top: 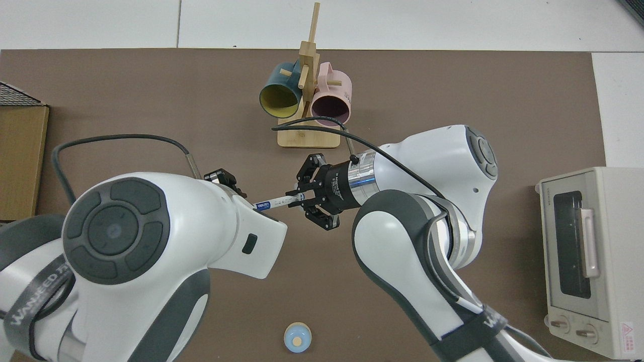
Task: Put markers into pen holder
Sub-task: 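Grasp the marker's far end with the left gripper, then open the right gripper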
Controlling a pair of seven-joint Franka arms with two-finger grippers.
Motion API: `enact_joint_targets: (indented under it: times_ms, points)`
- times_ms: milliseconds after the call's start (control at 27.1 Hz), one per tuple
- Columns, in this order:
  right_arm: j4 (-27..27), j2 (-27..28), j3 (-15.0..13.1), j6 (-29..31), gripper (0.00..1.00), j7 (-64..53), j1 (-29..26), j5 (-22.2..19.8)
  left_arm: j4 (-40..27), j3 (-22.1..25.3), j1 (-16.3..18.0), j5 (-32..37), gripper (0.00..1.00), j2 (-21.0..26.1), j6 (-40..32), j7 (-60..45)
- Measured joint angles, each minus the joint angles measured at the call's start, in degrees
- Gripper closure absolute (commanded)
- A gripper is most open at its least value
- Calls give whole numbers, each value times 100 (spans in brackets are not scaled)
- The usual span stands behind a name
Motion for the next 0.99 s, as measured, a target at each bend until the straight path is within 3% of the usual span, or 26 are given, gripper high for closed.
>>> enact_joint_targets:
  times_ms: [74, 295, 663, 700, 737, 811, 995]
  points:
    - [0, 0, 0, 0, 100, 0, 0, 0, 0, 0, 0, 0, 46, 5, 27, 32]
    - [0, 0, 0, 0, 100, 0, 0, 1, -2, 15, 2, 0, 90, 69, 85, 268]
    - [-2, 3, 11, -2, 100, -1, 8, 1, 1, 52, 8, 12, 98, 90, 135, 320]
    - [-2, 3, 11, -2, 68, -1, 9, 1, 1, 53, 8, 12, 99, 90, 131, 320]
    - [-2, 3, 11, -2, 7, -1, 10, 1, 1, 54, 8, 12, 100, 90, 129, 320]
    - [-2, 4, 11, 5, 0, -1, 12, 1, 0, 56, 8, 11, 100, 90, 117, 320]
    - [16, 0, -21, 28, 0, 0, 12, 1, 0, 84, 16, 16, 100, 91, 74, 319]
